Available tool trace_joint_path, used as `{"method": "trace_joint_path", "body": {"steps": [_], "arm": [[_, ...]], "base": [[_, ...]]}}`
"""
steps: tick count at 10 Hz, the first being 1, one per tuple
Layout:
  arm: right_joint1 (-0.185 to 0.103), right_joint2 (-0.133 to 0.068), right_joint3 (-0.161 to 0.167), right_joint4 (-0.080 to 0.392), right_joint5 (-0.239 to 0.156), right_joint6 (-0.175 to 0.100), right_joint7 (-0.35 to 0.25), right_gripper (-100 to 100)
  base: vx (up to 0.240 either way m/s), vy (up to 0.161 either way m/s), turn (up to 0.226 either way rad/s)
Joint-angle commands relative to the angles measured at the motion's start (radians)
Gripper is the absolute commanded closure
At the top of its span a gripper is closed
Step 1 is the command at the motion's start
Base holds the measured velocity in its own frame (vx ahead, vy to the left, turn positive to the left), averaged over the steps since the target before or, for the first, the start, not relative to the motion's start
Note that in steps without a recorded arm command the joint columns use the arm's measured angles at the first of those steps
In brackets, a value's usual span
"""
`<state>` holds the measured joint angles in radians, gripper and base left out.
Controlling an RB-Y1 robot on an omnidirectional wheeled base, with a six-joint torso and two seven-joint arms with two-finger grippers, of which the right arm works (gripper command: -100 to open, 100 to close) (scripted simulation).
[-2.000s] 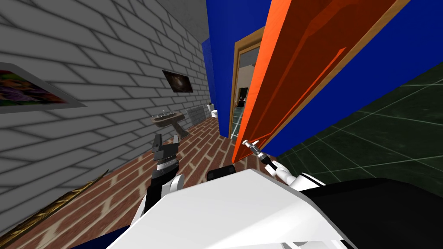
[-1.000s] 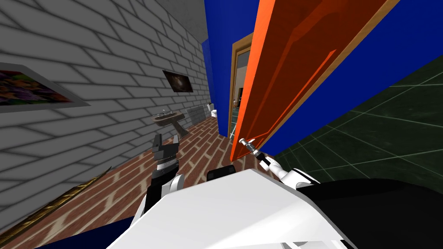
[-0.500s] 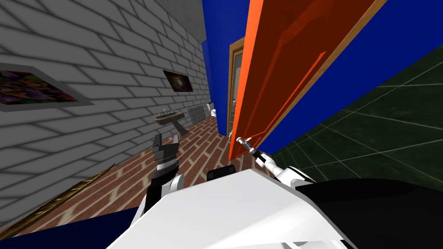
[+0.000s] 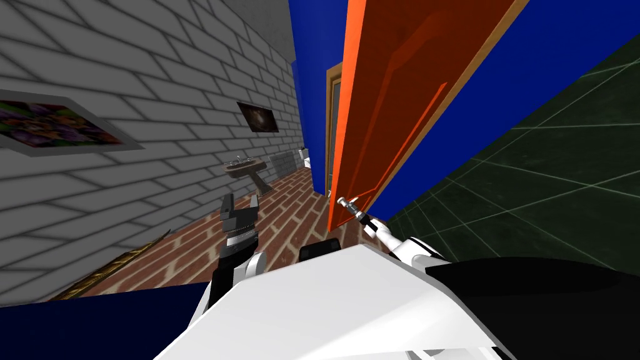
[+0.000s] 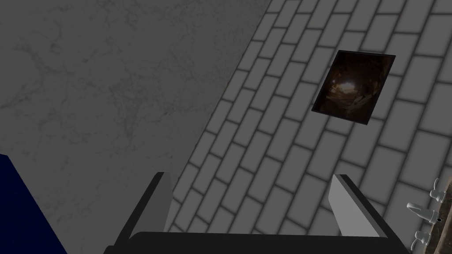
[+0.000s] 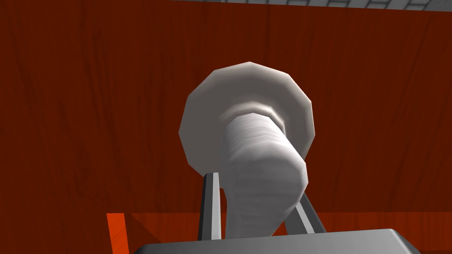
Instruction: Pull the door open
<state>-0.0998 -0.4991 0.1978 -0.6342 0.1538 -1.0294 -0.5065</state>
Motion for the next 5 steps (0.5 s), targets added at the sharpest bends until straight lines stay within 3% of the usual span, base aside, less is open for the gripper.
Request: {"method": "trace_joint_path", "body": {"steps": [1,5], "arm": [[-0.009,0.007,-0.006,0.003,0.019,0.009,-0.001,100],[-0.027,0.020,-0.014,-0.003,0.049,0.030,-0.005,100]], "base": [[-0.174,-0.108,-0.019],[-0.157,-0.101,-0.023]]}}
